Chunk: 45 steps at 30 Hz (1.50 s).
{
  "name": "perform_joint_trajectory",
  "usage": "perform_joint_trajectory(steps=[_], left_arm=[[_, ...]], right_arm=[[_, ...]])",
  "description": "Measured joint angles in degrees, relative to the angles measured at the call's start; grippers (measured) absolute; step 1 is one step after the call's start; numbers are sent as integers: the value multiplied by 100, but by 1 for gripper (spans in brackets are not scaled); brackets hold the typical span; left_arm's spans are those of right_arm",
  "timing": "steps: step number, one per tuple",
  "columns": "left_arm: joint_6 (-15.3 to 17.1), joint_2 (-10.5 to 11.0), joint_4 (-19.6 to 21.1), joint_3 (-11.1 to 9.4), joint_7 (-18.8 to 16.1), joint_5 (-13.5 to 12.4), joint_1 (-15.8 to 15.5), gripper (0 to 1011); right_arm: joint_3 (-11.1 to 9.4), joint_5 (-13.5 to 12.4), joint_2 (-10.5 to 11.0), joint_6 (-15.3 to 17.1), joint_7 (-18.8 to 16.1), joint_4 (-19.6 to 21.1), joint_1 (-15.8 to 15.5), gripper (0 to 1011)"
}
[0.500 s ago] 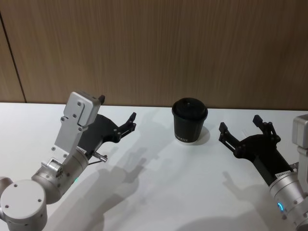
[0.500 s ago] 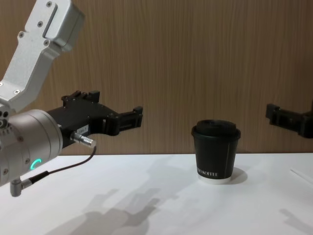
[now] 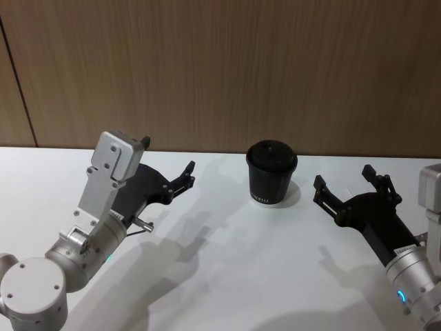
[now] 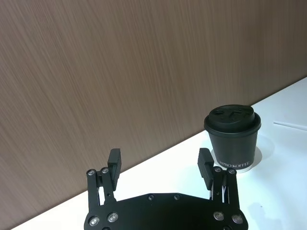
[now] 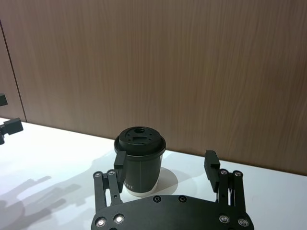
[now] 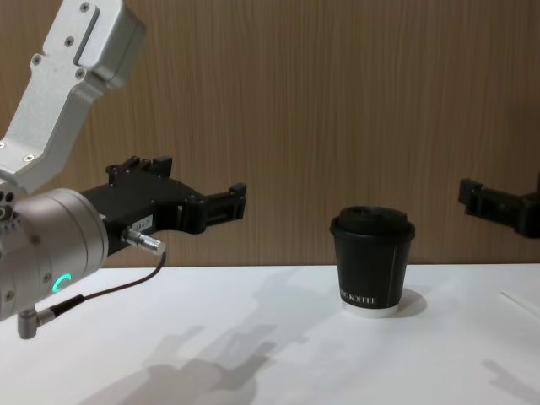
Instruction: Pick up the straw with one hand, pass it to the other hand, and insert it into the cup.
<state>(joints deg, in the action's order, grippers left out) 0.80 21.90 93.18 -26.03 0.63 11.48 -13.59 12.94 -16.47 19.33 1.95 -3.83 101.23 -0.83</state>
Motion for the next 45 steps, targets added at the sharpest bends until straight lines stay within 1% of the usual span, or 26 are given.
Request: perform_joint_trajectory(steps=[45], left_arm=[[0, 0, 0, 0, 0, 0, 0, 1003]], right_arm=[[-3, 1, 0, 1, -2, -2, 0, 1001]])
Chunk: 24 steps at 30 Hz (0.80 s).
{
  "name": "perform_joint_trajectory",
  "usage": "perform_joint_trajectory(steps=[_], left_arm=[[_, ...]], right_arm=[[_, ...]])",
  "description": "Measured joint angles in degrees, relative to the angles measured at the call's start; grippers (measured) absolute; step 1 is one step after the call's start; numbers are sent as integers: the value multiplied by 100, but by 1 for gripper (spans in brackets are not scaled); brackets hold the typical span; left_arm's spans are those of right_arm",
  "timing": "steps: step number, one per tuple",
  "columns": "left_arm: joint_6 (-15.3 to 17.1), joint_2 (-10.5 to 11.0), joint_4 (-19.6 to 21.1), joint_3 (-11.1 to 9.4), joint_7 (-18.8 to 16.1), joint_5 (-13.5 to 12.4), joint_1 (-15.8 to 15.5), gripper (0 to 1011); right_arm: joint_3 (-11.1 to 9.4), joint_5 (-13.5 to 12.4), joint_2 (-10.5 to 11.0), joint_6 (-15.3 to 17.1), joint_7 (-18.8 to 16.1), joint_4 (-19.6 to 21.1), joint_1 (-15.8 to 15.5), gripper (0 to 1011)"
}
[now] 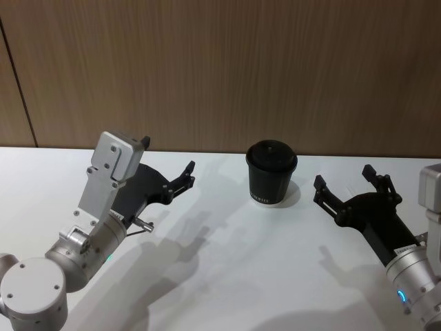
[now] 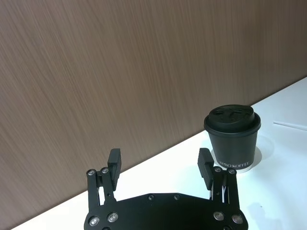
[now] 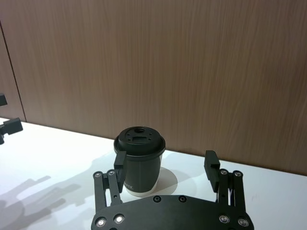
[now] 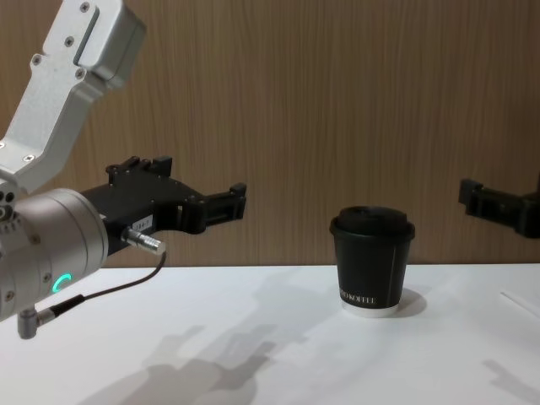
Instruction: Pick up the straw with one hand, pass it to the other hand, and insert it into the cup.
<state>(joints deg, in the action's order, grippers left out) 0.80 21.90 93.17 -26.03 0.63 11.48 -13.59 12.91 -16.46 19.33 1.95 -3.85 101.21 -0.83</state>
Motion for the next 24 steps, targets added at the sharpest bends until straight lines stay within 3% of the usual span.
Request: perform_joint_trajectory(steps=[8, 24], left_arm=[[0, 0, 0, 0, 0, 0, 0, 1003], [0, 0, 0, 0, 0, 0, 0, 1003]], right_arm=[[-36, -24, 79, 11, -155, -87, 55, 1001], [-210, -183, 471, 308, -736, -305, 206, 1001]])
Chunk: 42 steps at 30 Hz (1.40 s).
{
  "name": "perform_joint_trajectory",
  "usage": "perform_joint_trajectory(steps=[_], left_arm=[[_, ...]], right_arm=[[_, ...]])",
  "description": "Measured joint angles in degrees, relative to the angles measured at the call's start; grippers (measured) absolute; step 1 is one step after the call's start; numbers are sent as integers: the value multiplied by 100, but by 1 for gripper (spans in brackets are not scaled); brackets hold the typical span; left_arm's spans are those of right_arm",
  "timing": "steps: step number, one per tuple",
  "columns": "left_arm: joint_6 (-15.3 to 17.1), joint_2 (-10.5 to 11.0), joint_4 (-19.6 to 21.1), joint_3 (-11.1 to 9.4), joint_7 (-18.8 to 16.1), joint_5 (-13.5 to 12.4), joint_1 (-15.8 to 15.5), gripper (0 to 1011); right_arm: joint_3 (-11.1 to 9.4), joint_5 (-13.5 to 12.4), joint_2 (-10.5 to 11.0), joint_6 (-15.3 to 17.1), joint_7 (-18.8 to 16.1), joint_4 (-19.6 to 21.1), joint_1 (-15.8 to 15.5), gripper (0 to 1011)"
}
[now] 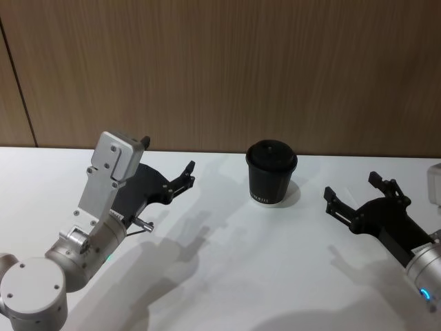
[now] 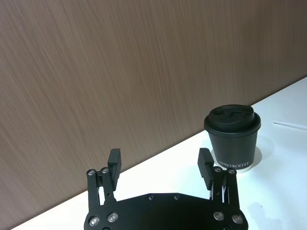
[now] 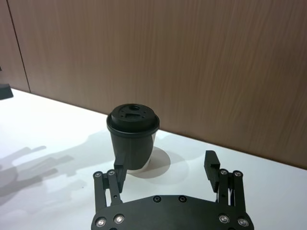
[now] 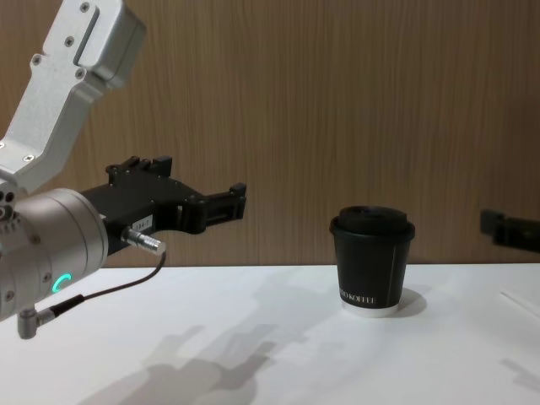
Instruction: Pick up the straw with one hand, pass it to the other hand, and insert it into the cup.
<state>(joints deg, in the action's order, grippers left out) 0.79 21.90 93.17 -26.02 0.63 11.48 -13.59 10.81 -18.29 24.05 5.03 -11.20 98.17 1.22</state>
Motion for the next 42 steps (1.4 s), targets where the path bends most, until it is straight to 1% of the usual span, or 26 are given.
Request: perform_joint_trajectory(steps=[7, 11, 14, 20, 26, 42], left_arm=[[0, 0, 0, 0, 0, 0, 0, 1003], [0, 0, 0, 0, 0, 0, 0, 1003], [0, 0, 0, 0, 0, 0, 0, 1003], [0, 0, 0, 0, 0, 0, 0, 1003], [0, -1, 0, 0, 0, 0, 0, 1003], [0, 0, 0, 0, 0, 0, 0, 1003]], right_arm=[[-138, -104, 50, 220, -78, -67, -8, 1001], [-194, -157, 47, 331, -79, -83, -26, 1001], [-272, -216, 27, 444, -70, -103, -56, 1001], [-364, -249, 4, 546, -44, -145, -116, 1001], [-419, -239, 1, 551, -22, -200, -172, 1001], [-549, -75, 57, 485, -26, -379, -290, 1001]])
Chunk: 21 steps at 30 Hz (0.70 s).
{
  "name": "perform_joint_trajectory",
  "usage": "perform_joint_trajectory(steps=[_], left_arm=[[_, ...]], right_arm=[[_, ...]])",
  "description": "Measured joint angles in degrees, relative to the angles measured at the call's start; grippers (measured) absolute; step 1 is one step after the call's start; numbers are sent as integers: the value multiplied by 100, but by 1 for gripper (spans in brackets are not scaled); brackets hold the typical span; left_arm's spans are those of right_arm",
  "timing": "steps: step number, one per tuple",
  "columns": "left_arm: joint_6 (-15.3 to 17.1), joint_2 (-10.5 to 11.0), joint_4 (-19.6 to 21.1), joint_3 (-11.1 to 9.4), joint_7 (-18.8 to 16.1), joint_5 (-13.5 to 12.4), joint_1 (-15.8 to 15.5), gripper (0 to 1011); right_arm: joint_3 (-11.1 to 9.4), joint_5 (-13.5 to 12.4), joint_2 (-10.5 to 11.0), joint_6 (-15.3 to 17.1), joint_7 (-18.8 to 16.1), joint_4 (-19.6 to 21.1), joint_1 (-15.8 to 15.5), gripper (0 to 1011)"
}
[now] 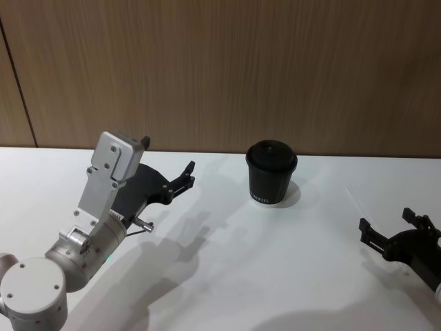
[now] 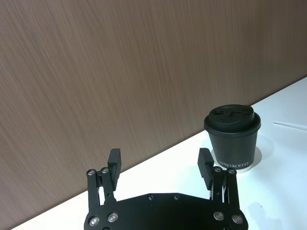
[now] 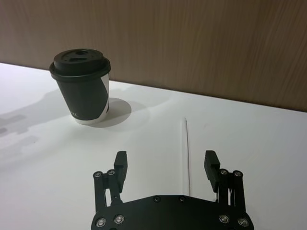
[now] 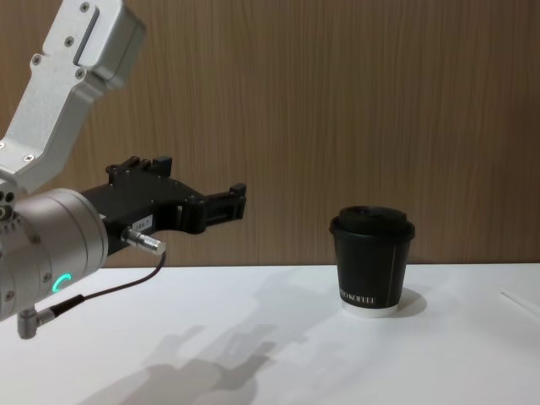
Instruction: Pick up the straw with one hand, pass it to the other hand, and insert it into the cup.
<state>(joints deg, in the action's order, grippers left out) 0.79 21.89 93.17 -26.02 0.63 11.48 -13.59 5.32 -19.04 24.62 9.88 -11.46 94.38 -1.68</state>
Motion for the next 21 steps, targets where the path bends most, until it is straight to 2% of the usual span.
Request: perform_joint_trajectory(steps=[11, 21], left_arm=[[0, 0, 0, 0, 0, 0, 0, 1003], [0, 0, 0, 0, 0, 0, 0, 1003]], right_arm=[[-81, 6, 7, 170, -39, -13, -45, 1001], [-176, -59, -39, 498, -41, 36, -61, 1001]])
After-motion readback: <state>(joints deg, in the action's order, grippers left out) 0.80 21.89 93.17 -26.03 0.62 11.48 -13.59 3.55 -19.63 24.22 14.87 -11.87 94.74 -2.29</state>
